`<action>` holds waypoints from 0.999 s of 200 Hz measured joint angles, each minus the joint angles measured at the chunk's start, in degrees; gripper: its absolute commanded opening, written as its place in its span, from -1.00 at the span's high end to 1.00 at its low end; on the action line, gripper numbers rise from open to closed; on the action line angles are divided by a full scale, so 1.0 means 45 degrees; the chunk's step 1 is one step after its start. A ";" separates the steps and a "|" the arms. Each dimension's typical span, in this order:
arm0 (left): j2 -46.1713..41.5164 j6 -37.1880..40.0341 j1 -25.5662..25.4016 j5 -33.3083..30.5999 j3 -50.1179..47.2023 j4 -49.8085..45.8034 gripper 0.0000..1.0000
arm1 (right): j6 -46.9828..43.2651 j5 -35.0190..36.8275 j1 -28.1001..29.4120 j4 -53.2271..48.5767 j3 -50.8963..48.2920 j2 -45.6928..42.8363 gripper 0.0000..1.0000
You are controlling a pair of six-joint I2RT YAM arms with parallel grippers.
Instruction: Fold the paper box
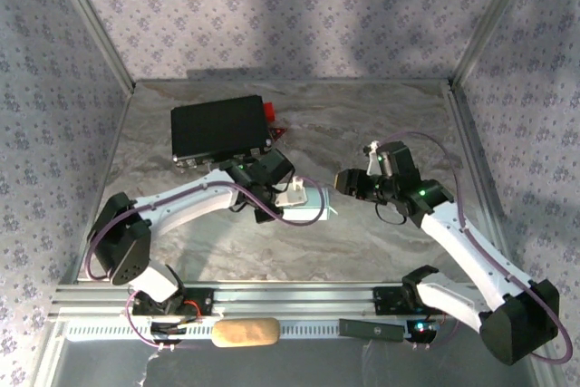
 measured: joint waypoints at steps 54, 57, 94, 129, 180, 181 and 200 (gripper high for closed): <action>0.0189 -0.0165 0.0000 0.0141 0.0282 0.0092 0.75 | 0.0063 0.0117 -0.0243 0.0078 -0.0005 0.0170 0.02; 0.0189 -0.0170 0.0000 0.0151 0.0282 0.0107 0.75 | 0.0083 0.0097 -0.0272 0.0073 -0.0005 0.0199 0.02; 0.0189 -0.0267 -0.0058 0.0175 0.0223 0.0345 0.76 | 0.0486 -0.0121 -0.0423 0.0185 -0.0306 0.0432 0.02; 0.0189 -0.0364 -0.0078 0.0185 0.0141 0.0510 0.80 | 0.0525 -0.0209 -0.0423 0.0194 -0.0437 0.0442 0.03; 0.0189 -0.0335 0.0457 0.1088 0.0554 -0.0063 0.85 | 0.0321 -0.0355 -0.0617 0.0078 -0.0277 0.0476 0.03; 0.0189 -0.0340 0.0461 0.1107 0.0568 -0.0073 0.85 | 0.0321 -0.0355 -0.0627 0.0073 -0.0267 0.0481 0.03; 0.0185 -0.0301 0.0612 0.1598 0.0976 -0.0481 0.87 | 0.0170 -0.0466 -0.0957 -0.0015 0.0117 0.0661 0.04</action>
